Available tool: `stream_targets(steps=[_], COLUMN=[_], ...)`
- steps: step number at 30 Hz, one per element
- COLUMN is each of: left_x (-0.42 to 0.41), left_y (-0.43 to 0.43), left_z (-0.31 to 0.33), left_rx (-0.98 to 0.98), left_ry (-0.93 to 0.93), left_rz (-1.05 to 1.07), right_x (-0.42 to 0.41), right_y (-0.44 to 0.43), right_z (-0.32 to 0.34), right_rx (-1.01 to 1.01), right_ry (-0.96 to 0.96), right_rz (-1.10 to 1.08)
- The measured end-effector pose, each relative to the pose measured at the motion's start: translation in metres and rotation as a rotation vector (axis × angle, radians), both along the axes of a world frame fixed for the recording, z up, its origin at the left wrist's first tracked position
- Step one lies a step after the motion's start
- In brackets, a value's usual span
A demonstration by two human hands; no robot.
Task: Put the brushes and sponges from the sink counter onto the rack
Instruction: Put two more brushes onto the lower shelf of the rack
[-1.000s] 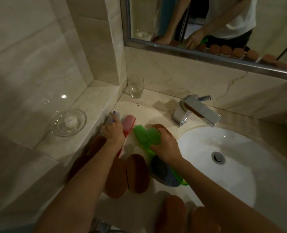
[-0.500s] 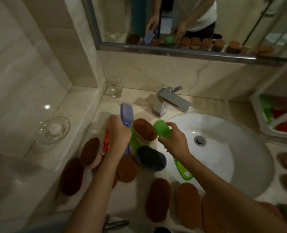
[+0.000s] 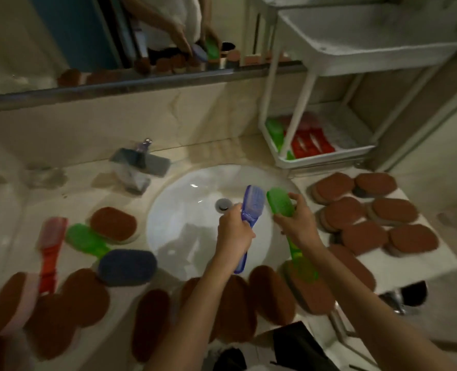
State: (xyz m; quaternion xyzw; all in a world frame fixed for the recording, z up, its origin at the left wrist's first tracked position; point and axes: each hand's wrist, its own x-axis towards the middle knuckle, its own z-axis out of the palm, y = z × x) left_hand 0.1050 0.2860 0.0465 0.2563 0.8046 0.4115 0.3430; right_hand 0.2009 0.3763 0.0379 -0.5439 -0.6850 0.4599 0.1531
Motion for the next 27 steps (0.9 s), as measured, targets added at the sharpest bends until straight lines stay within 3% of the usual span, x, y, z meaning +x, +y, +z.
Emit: stream_targets(steps=[8,15,19,27], left_x=[0.063,0.092,0.090,0.051], left_y=[0.134,0.232,0.268,0.313], left_z=[0.001,0.008,0.012,0.007], left_rx=[-0.015,0.005,-0.034,-0.036], left_ry=[0.029,0.060,0.118,-0.022], left_rz=[-0.093,-0.012,0.081,0.261], right_x=[0.076,0.096,0.087,0.034], right_y=[0.113,0.210,0.262,0.333], right_z=[0.012,0.020,0.022,0.015], right_rx=[0.039,0.017,0.017,0.054], right_ry=[0.016,0.031,0.038,-0.032], right_rz=[-0.033,0.022,0.052,0.144])
